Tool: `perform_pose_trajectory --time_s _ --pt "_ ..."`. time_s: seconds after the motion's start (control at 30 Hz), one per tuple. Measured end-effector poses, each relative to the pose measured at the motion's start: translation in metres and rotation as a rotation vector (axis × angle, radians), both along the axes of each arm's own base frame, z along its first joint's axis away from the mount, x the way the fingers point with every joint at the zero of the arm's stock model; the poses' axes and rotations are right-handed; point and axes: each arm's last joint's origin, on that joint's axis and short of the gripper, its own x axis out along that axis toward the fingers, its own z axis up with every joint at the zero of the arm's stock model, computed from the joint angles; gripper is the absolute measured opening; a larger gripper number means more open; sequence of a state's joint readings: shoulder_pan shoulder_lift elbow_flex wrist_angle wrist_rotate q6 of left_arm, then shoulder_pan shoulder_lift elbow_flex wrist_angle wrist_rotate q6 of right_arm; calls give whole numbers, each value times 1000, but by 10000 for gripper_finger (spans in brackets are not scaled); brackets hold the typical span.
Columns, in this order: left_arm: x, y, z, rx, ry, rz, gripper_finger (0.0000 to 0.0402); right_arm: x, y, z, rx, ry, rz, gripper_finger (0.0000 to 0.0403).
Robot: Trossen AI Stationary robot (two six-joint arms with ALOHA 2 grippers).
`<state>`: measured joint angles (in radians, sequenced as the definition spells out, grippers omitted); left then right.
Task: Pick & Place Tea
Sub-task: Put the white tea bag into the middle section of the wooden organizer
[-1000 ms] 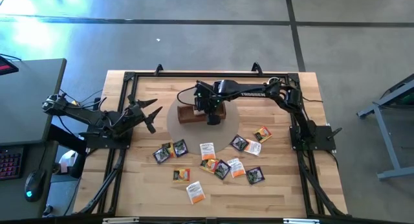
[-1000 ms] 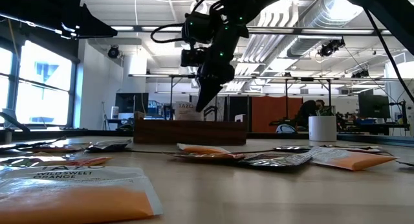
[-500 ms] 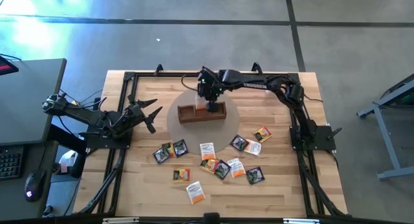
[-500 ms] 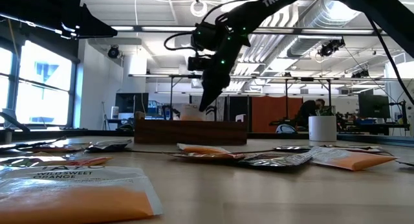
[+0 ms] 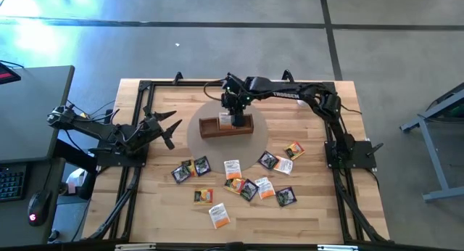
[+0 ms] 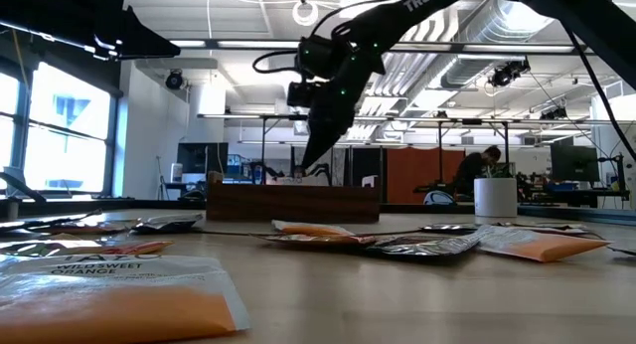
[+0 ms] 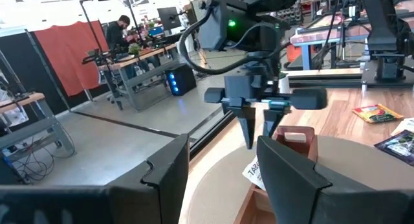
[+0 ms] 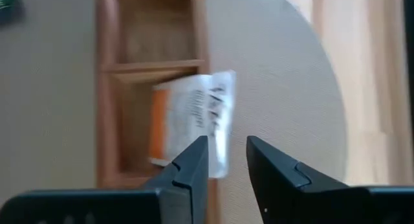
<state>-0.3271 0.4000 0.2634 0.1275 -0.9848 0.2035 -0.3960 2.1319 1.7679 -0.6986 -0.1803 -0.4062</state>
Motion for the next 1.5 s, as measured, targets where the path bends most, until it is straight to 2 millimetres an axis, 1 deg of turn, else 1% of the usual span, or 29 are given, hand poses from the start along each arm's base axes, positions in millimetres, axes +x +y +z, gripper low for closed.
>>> perform_pose_trajectory --time_s 0.17,0.27,0.37,0.47,0.57,0.7,0.8,0.87,0.93,1.03,1.17,1.27,1.33,1.4,1.5 --pt "0 0 0 0 0 0 179 4 12 2 -86 33 -3 104" --pt "0 0 0 0 0 0 179 5 24 11 -137 45 6 104" --pt "0 0 0 0 2 0 179 9 47 23 -107 10 46 104" --pt "0 0 0 -4 0 0 179 15 78 26 -16 -10 101 104" --pt "0 0 0 -8 -2 -5 179 20 114 21 71 9 170 103" --pt "0 0 -1 -18 -2 -11 179 24 155 7 133 70 180 103" --pt "0 0 -2 -17 6 -10 179 23 179 -8 143 73 204 106" --pt "0 0 -2 -19 6 -12 179 22 189 -17 146 65 198 113" --pt "1 -1 -2 -22 1 -22 179 20 195 -29 122 68 159 125" --pt "1 -1 -2 -36 -13 -36 179 15 195 -48 74 65 116 147" --pt "1 -1 -2 -37 -14 -36 179 8 191 -70 111 32 135 175" --pt "1 -1 -2 -42 -17 -52 179 4 190 -82 92 2 143 187" --pt "3 -3 -2 -60 -21 -131 179 1 188 -87 87 -15 141 189" --pt "4 -7 -2 -86 -27 -264 179 -2 187 -92 101 -22 146 185" --pt "11 -13 -4 -140 -27 -436 179 -5 186 -96 122 -19 146 160"
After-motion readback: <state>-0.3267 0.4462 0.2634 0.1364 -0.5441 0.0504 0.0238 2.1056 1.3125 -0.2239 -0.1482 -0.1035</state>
